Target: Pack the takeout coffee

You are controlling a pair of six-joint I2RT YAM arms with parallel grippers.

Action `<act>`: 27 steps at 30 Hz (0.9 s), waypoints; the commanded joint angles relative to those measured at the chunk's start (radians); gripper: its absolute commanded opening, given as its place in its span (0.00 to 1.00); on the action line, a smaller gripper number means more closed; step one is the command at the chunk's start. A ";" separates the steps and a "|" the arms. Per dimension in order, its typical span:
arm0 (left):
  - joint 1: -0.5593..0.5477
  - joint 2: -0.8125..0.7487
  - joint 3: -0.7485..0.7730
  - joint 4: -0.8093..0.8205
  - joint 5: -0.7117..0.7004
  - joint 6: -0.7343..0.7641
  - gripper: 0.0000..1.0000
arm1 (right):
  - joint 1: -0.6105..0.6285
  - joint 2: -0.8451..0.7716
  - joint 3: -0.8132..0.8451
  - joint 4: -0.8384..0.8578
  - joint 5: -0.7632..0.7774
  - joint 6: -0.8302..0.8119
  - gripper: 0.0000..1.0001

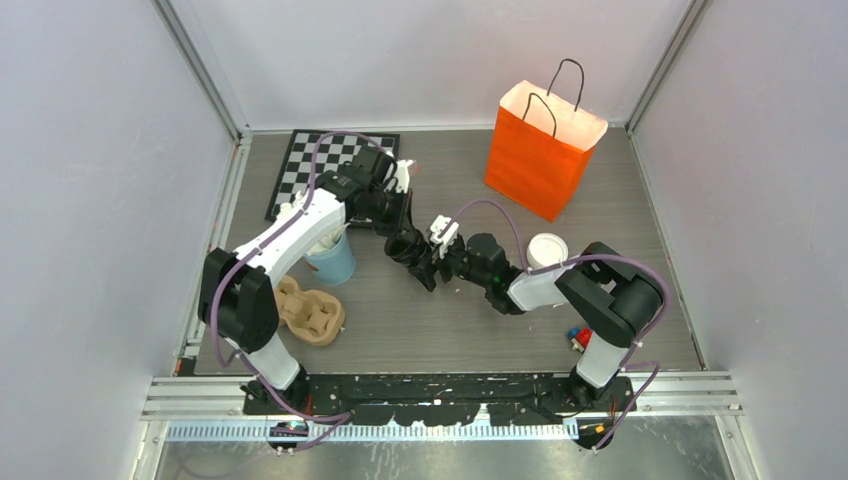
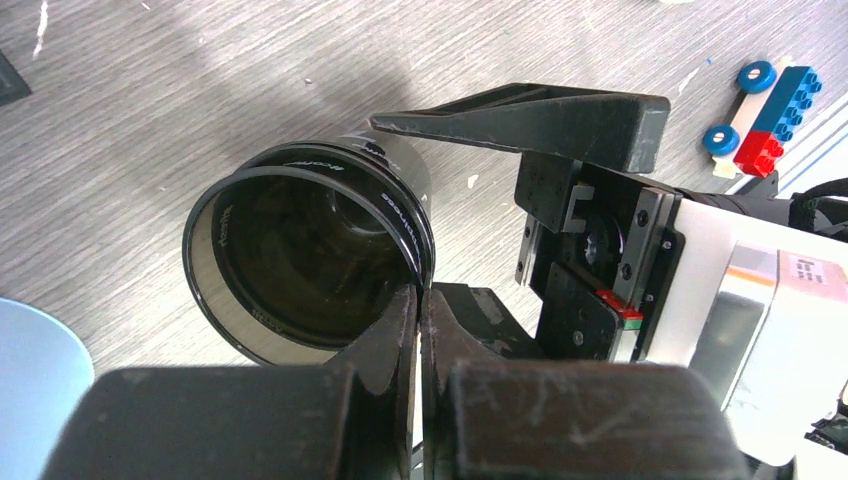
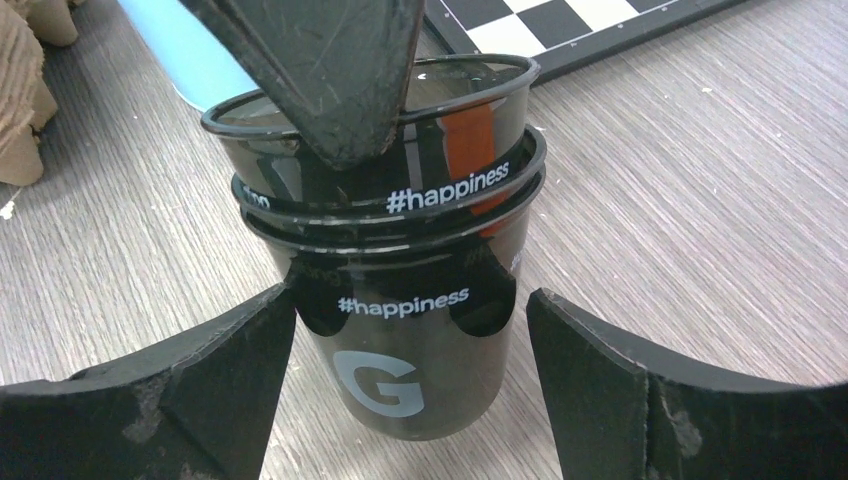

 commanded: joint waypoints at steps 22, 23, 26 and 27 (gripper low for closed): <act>-0.340 0.091 0.219 -0.151 -0.597 -0.057 0.00 | -0.004 -0.533 -0.053 -0.603 0.168 0.336 0.87; -0.353 0.103 0.234 -0.166 -0.617 -0.059 0.00 | -0.004 -0.560 -0.060 -0.628 0.174 0.384 0.85; -0.379 0.129 0.276 -0.208 -0.673 -0.057 0.00 | -0.004 -0.661 -0.080 -0.722 0.170 0.506 0.83; -0.383 0.133 0.291 -0.221 -0.688 -0.059 0.00 | -0.003 -0.695 -0.089 -0.759 0.180 0.526 0.82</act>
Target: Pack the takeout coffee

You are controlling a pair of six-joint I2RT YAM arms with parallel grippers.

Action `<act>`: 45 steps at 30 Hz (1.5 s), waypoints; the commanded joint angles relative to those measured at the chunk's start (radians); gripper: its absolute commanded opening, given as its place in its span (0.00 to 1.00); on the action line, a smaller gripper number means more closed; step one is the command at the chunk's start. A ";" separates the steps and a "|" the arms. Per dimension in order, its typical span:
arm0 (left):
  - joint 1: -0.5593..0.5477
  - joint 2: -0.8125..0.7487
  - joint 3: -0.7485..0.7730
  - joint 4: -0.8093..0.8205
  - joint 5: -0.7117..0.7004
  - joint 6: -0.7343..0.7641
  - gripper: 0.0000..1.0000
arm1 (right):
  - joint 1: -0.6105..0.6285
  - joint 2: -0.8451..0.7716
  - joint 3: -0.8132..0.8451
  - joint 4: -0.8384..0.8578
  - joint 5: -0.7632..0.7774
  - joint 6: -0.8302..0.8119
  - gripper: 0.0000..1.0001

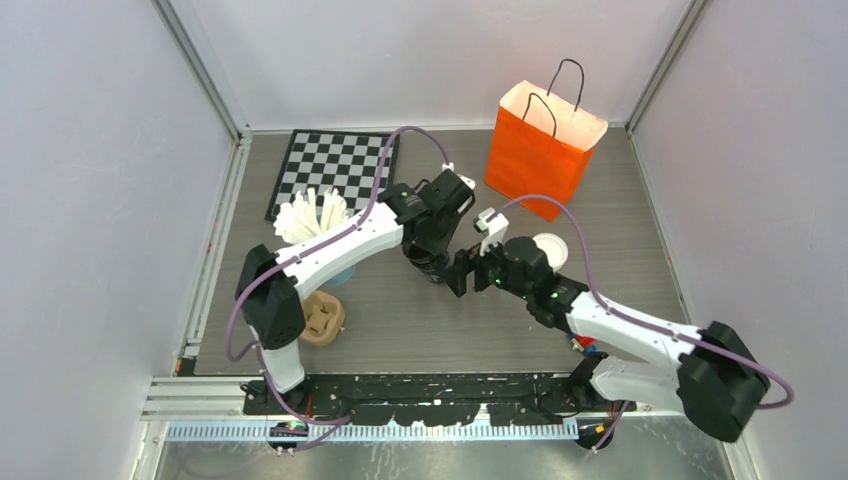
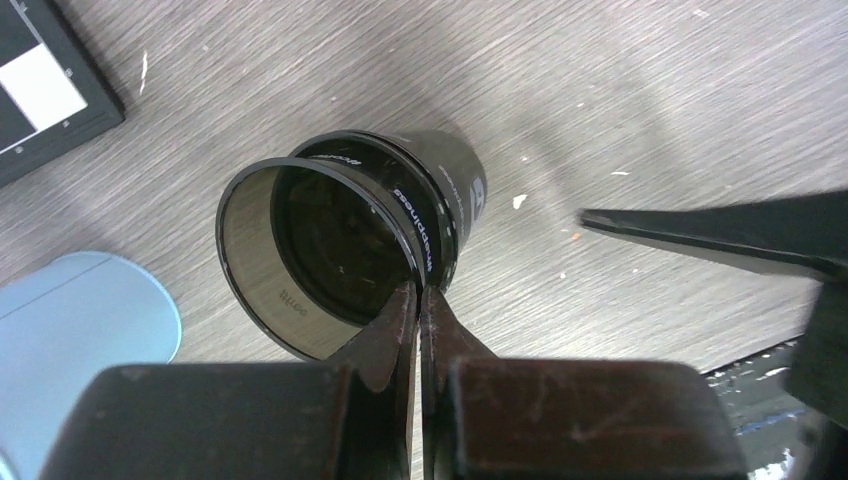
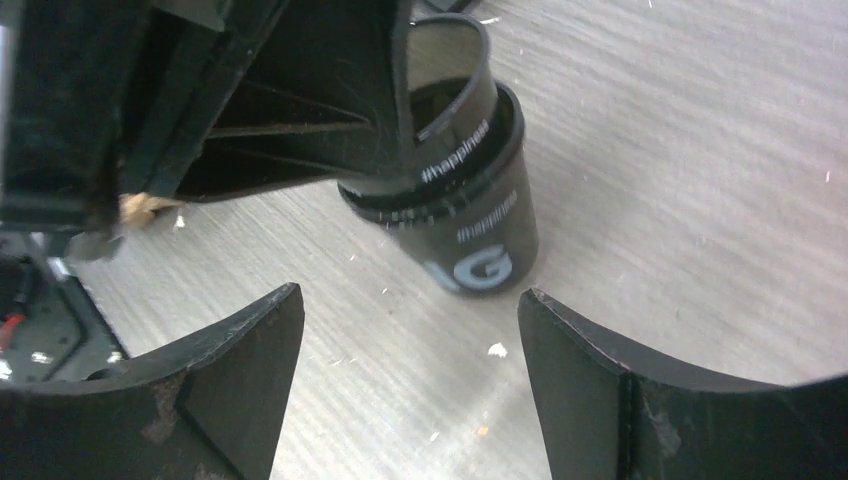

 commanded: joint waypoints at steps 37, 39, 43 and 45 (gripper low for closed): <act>-0.051 0.036 0.308 -0.164 -0.136 -0.035 0.00 | -0.005 0.115 -0.075 0.005 0.279 0.739 0.58; -0.050 0.022 0.320 -0.166 -0.127 -0.026 0.00 | -0.006 0.118 -0.082 0.015 0.274 0.744 0.57; -0.050 -0.022 0.332 -0.165 -0.111 -0.025 0.00 | -0.004 0.155 -0.090 0.035 0.257 0.762 0.56; -0.050 -0.042 0.344 -0.180 -0.125 -0.022 0.00 | -0.004 0.178 -0.099 0.074 0.239 0.767 0.55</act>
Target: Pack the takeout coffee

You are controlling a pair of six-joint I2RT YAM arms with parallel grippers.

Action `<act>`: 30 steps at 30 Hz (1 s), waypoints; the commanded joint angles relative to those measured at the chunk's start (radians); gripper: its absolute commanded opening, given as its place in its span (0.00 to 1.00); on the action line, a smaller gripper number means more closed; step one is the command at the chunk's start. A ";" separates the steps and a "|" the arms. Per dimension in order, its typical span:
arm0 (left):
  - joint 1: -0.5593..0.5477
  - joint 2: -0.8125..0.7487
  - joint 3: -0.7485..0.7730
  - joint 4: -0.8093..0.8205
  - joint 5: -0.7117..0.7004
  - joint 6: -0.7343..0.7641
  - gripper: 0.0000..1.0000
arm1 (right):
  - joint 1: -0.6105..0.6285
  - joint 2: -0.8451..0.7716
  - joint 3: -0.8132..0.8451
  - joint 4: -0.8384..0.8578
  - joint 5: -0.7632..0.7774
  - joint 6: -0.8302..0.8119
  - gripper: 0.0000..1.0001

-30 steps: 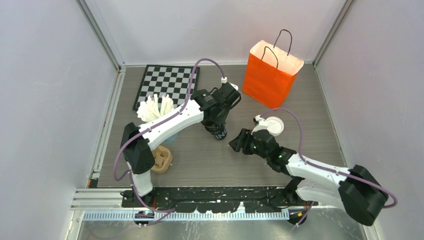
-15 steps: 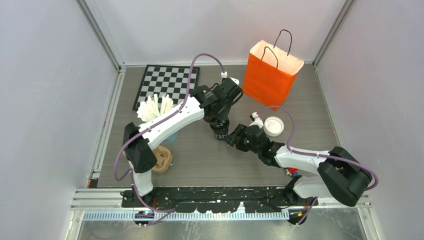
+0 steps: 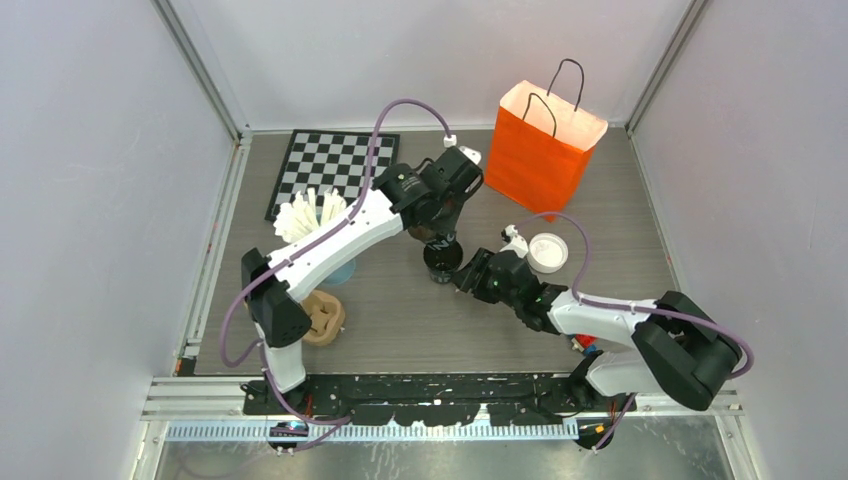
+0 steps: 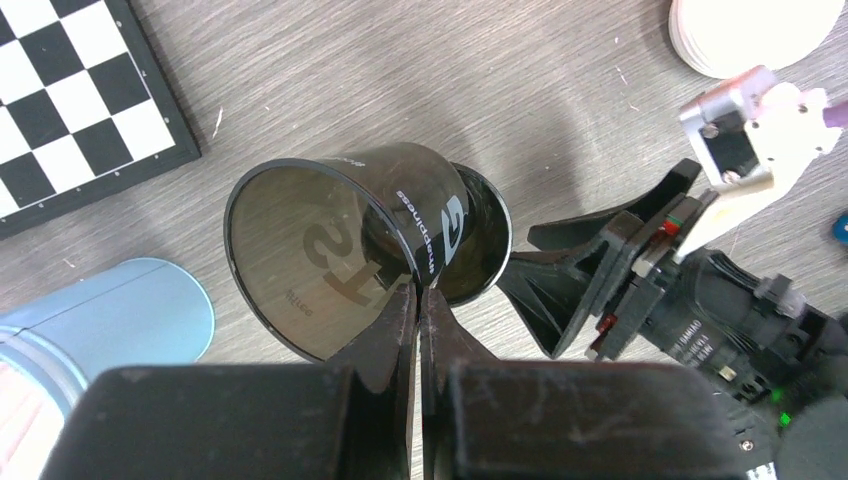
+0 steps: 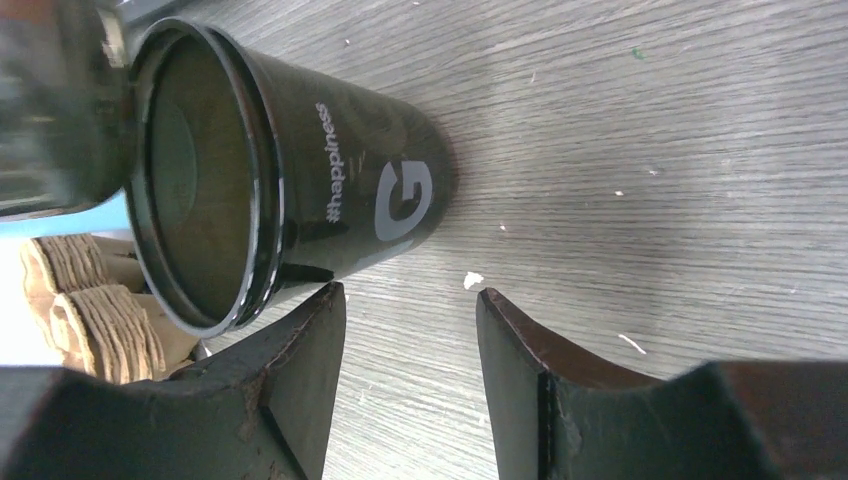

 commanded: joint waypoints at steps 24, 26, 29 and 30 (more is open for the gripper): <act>-0.004 -0.373 0.036 -0.236 -0.108 0.000 0.00 | 0.071 0.376 0.206 0.279 0.112 -0.181 0.57; -0.003 -0.387 0.021 -0.242 -0.117 0.004 0.00 | 0.071 0.401 0.227 0.281 0.119 -0.194 0.56; -0.004 -0.402 0.011 -0.256 -0.122 0.008 0.00 | 0.069 0.452 0.264 0.306 0.113 -0.219 0.56; -0.004 -0.407 0.008 -0.259 -0.123 0.009 0.00 | 0.068 0.468 0.279 0.310 0.113 -0.231 0.57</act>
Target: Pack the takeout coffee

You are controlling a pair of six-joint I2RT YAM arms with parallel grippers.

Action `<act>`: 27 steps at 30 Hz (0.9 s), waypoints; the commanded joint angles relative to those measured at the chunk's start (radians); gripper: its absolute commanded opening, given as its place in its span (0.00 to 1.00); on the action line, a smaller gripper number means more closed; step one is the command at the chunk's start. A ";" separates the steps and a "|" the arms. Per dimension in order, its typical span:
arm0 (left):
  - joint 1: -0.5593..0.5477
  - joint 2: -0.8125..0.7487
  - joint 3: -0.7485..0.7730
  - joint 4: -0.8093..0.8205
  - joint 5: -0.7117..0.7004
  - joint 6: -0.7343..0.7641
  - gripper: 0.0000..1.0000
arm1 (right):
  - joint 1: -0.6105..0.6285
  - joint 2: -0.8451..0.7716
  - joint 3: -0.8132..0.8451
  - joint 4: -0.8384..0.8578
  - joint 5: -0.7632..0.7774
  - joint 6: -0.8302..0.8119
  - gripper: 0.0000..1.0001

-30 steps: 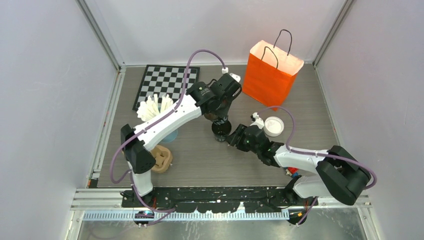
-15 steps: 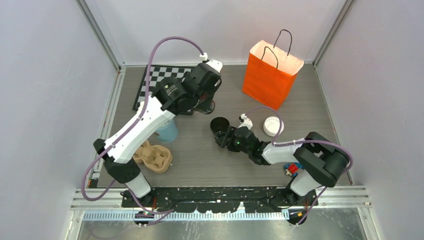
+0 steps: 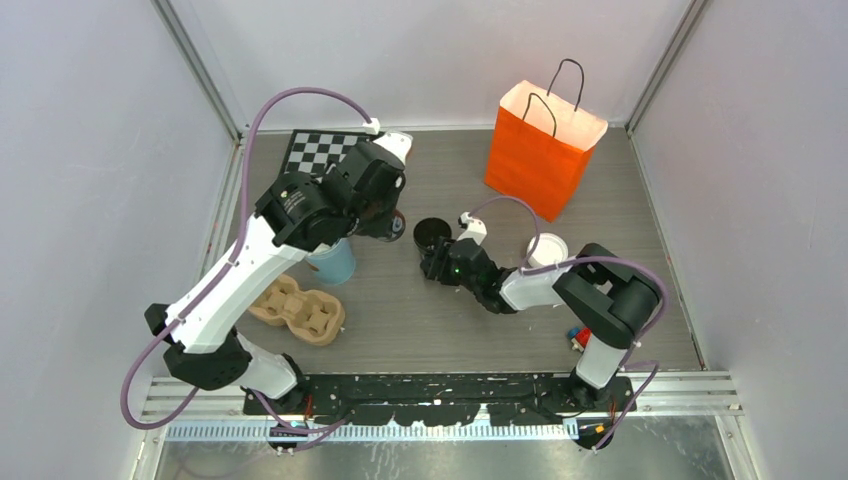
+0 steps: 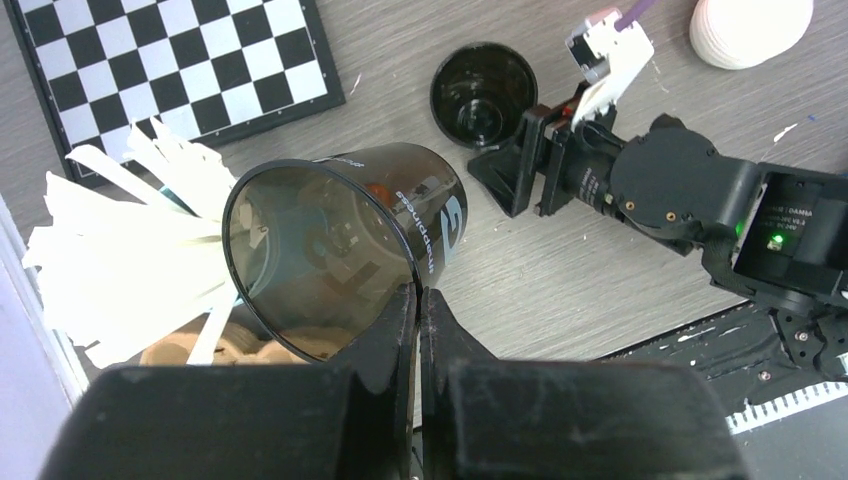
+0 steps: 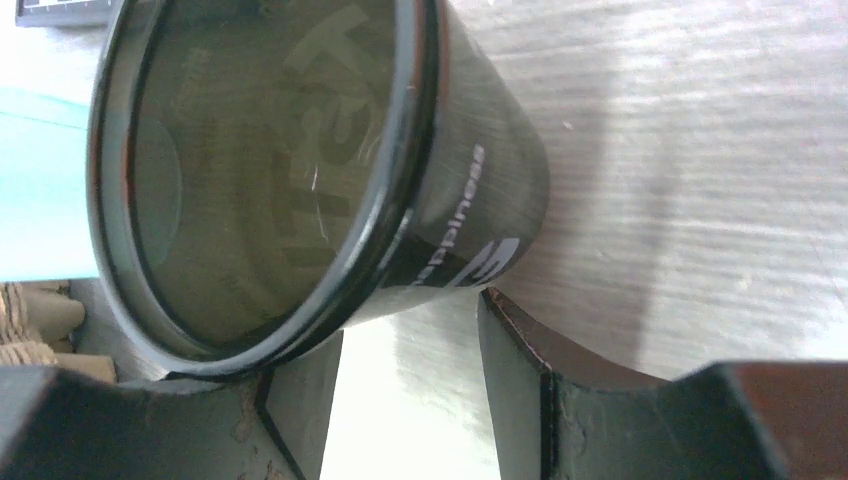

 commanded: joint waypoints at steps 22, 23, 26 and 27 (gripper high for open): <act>-0.004 -0.226 -0.253 0.073 0.179 0.063 0.00 | -0.119 0.255 0.300 0.026 -0.071 -0.165 0.55; -0.004 -0.230 -0.271 0.088 0.195 0.061 0.00 | -0.118 0.244 0.290 0.030 -0.082 -0.160 0.56; -0.004 -0.214 -0.296 0.088 0.219 0.058 0.00 | -0.118 0.171 0.213 0.044 -0.106 -0.137 0.59; -0.004 -0.208 -0.309 0.093 0.226 0.059 0.00 | -0.118 0.138 0.188 0.039 -0.113 -0.129 0.60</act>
